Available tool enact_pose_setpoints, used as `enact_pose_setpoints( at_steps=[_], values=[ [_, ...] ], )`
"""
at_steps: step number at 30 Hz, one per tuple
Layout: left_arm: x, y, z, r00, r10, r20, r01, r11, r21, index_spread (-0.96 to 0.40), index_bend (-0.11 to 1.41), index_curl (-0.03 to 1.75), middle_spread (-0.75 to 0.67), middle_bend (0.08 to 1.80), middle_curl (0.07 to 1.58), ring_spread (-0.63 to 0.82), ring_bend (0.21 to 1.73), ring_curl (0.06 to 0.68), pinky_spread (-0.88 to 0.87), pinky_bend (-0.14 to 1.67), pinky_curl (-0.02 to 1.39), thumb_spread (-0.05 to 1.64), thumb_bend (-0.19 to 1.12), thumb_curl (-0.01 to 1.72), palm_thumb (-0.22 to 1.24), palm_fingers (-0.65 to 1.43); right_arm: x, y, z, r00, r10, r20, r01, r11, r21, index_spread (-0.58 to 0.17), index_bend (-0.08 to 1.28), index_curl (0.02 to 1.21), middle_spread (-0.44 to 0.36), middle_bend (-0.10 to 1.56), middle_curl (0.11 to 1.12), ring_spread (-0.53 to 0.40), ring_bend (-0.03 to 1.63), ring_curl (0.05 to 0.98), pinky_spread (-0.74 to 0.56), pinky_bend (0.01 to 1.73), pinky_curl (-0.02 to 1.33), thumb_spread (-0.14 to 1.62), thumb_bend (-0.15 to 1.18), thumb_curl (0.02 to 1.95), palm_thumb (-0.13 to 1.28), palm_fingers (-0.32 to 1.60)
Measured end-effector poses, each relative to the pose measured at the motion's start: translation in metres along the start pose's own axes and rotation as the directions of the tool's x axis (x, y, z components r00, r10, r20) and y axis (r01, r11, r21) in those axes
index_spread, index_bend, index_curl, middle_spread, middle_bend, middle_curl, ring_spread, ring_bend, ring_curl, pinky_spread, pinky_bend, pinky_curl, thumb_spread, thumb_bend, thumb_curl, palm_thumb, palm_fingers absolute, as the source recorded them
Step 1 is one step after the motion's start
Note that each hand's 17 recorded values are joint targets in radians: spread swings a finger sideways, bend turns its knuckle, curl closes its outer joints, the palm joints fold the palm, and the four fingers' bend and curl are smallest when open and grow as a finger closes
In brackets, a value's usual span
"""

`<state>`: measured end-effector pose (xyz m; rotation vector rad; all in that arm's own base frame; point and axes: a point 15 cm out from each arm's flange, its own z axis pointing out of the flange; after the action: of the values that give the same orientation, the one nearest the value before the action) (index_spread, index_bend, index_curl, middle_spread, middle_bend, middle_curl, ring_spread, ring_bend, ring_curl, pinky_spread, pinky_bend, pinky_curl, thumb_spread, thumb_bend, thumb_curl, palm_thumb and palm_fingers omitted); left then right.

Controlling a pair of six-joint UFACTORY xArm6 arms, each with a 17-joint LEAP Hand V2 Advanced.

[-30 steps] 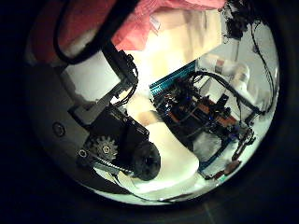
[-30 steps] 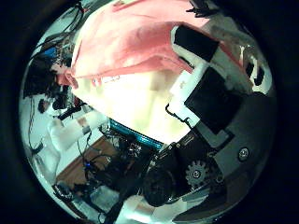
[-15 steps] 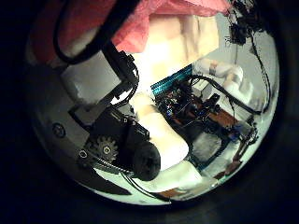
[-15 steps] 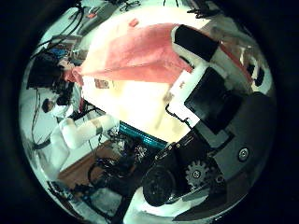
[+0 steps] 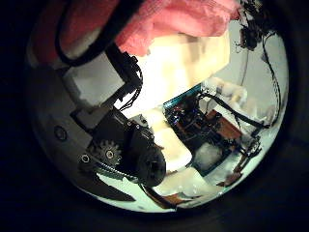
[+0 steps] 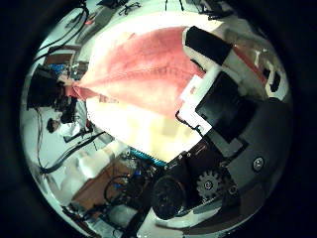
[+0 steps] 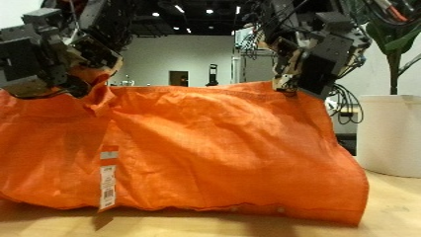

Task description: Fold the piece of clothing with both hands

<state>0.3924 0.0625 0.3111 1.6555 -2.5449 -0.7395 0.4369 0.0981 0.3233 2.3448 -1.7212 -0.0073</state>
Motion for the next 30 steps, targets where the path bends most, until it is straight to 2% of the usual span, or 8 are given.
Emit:
enact_pose_setpoints(
  at_steps=[10,15,23,28,30],
  values=[
    [-0.025,-0.082,0.013,1.0,-0.015,0.001,0.015,1.0,-0.007,-0.58,0.19,1.52,-0.58,0.9,1.02,-0.46,1.32,0.547,-0.71,0.94,0.6,0.94,-0.02,0.6,0.79,0.99,0.001,-0.079,0.043,1.0,0.006,0.001,-0.006,0.999,-0.053,-0.248,1.1,0.79,-0.13,1.3,0.72,-0.205,1.38,0.643,-0.27,1.26,0.74,1.18,-0.01,0.66,1.07,1.14],
    [-0.036,-0.114,0.029,0.999,-0.037,-0.003,0.037,0.999,-0.023,-0.57,0.18,1.53,-0.58,0.9,1.04,-0.46,1.33,0.556,-0.71,0.93,0.62,0.94,-0.02,0.6,0.78,0.94,0.003,-0.116,0.049,1.0,0.013,0.0,-0.013,0.998,0.054,-0.249,1.09,0.79,-0.131,1.3,0.72,-0.205,1.37,0.645,-0.27,1.25,0.75,1.18,-0.01,0.66,1.07,1.14],
    [-0.047,-0.149,0.053,0.997,-0.079,-0.009,0.078,0.996,-0.03,-0.53,0.19,1.54,-0.59,0.89,1.08,-0.46,1.34,0.571,-0.71,0.88,0.65,0.95,-0.03,0.58,0.72,0.78,0.005,-0.162,0.081,0.999,0.054,0.005,-0.054,0.989,0.137,-0.249,1.09,0.79,-0.13,1.3,0.72,-0.207,1.37,0.643,-0.27,1.24,0.75,1.19,-0.01,0.67,1.05,1.15],
    [-0.054,-0.157,0.06,0.995,-0.097,-0.017,0.097,0.995,-0.029,-0.51,0.16,1.47,-0.55,0.72,1.05,-0.45,1.37,0.591,-0.7,0.92,0.69,0.96,-0.03,0.57,0.67,0.61,0.005,-0.179,0.095,0.997,0.073,0.01,-0.073,0.984,0.165,-0.249,1.08,0.79,-0.131,1.29,0.71,-0.21,1.37,0.638,-0.28,1.23,0.75,1.21,-0.03,0.63,0.96,1.15],
    [-0.056,-0.161,0.062,0.994,-0.107,-0.015,0.107,0.994,-0.022,-0.49,0.12,1.4,-0.51,0.6,1.03,-0.44,1.39,0.605,-0.69,0.96,0.72,0.97,-0.03,0.56,0.65,0.46,0.009,-0.19,0.099,0.996,0.086,0.014,-0.087,0.977,0.195,-0.253,1.05,0.78,-0.135,1.27,0.7,-0.213,1.36,0.631,-0.29,1.21,0.74,1.23,-0.03,0.59,0.92,1.13]
  ],
)
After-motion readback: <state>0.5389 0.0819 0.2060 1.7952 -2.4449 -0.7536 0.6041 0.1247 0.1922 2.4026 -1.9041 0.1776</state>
